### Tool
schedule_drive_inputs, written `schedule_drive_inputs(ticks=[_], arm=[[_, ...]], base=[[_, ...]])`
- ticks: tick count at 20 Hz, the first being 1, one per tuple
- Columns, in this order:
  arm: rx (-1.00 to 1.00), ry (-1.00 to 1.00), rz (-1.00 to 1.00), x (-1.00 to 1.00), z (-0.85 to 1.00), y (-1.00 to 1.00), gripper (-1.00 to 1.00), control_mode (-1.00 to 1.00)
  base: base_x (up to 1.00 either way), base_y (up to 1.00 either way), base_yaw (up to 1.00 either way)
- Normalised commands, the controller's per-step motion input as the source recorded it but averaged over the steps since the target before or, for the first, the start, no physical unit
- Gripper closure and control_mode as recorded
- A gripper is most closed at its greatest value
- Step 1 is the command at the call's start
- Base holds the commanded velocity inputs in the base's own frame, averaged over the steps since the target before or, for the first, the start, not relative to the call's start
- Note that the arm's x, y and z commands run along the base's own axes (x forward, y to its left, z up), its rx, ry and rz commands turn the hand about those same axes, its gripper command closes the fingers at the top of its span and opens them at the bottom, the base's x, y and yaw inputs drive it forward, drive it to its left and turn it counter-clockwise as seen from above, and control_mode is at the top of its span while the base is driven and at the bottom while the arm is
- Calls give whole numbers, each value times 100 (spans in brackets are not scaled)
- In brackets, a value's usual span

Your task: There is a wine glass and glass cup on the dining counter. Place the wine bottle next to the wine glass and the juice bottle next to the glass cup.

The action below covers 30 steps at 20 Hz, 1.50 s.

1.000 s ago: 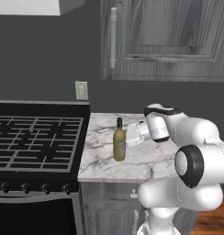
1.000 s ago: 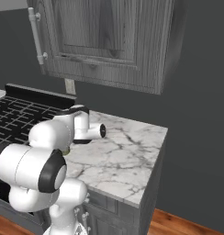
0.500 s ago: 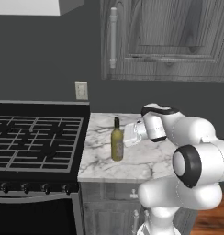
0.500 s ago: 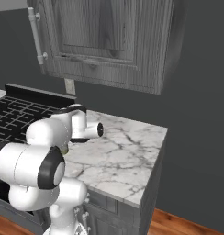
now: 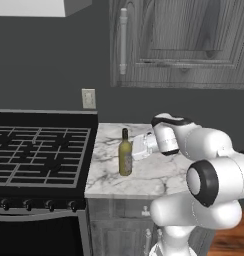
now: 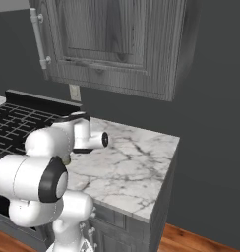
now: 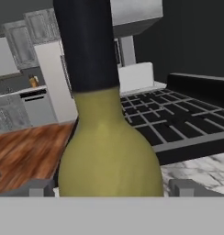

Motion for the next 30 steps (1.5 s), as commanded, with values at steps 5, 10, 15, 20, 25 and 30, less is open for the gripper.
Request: schedule_drive_inputs(ticks=[5, 10, 15, 20, 25, 30], arm=[[0, 0, 0, -23, 9, 0, 100, -100], [0, 0, 3, -33, 35, -2, 100, -100], [0, 0, 0, -36, 45, 0, 100, -100], [0, 0, 0, -33, 37, -2, 100, -100], [0, 0, 0, -35, 25, -12, 100, -100], [-1, -3, 0, -41, 18, -13, 100, -100]], base=[[0, 0, 0], [0, 0, 0], [0, 0, 0], [0, 0, 0], [0, 0, 0], [0, 0, 0]])
